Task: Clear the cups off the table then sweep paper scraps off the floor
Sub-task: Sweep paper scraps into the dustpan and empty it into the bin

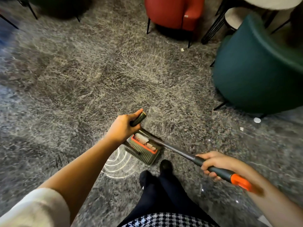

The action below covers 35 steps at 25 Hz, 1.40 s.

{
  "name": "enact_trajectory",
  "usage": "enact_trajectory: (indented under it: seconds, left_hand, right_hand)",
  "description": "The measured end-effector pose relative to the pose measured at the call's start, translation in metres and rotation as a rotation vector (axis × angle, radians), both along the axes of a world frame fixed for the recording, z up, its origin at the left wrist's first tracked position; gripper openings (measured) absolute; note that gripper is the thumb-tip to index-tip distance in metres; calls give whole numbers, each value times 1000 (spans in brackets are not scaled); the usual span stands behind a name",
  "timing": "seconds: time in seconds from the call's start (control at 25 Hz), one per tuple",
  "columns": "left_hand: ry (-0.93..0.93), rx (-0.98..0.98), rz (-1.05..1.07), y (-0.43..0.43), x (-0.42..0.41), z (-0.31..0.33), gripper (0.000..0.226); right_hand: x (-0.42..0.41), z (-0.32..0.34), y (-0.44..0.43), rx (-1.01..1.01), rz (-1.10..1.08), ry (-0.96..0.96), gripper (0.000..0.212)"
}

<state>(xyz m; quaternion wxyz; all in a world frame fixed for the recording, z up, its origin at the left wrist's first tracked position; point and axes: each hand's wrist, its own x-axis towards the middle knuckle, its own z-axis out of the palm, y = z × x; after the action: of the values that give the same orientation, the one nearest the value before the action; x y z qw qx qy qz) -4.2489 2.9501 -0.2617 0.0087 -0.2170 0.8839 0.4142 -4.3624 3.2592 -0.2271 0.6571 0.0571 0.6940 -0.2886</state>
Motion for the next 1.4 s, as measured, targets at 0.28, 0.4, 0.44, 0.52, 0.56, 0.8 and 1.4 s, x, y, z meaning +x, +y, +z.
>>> enact_trajectory:
  seconds: [0.28,0.4,0.44,0.52,0.56,0.8,1.4]
  left_hand:
    - [-66,-137,-43,-14,1,16,60]
    - [-53,-147,0,-30,-18,24,60]
    - [-45,-150,13,-36,-26,25,60]
    - [-19,-170,35,-49,-48,27,60]
    - [-10,-178,48,-57,-61,26,60]
    - [15,-198,114,-130,-185,21,60]
    - [-3,-221,87,-318,-554,37,59]
  right_hand:
    - [-33,34,9,-89,-299,-148,38]
    - [-57,39,-9,-114,-318,-47,47]
    - [-68,40,-15,-117,-330,-16,50]
    - [-99,41,-31,-129,-371,12,53]
    - [-118,41,-39,-138,-402,14,53]
    - [-275,20,-98,-165,-490,63,55]
    - [-687,-14,-310,54,-424,533,17]
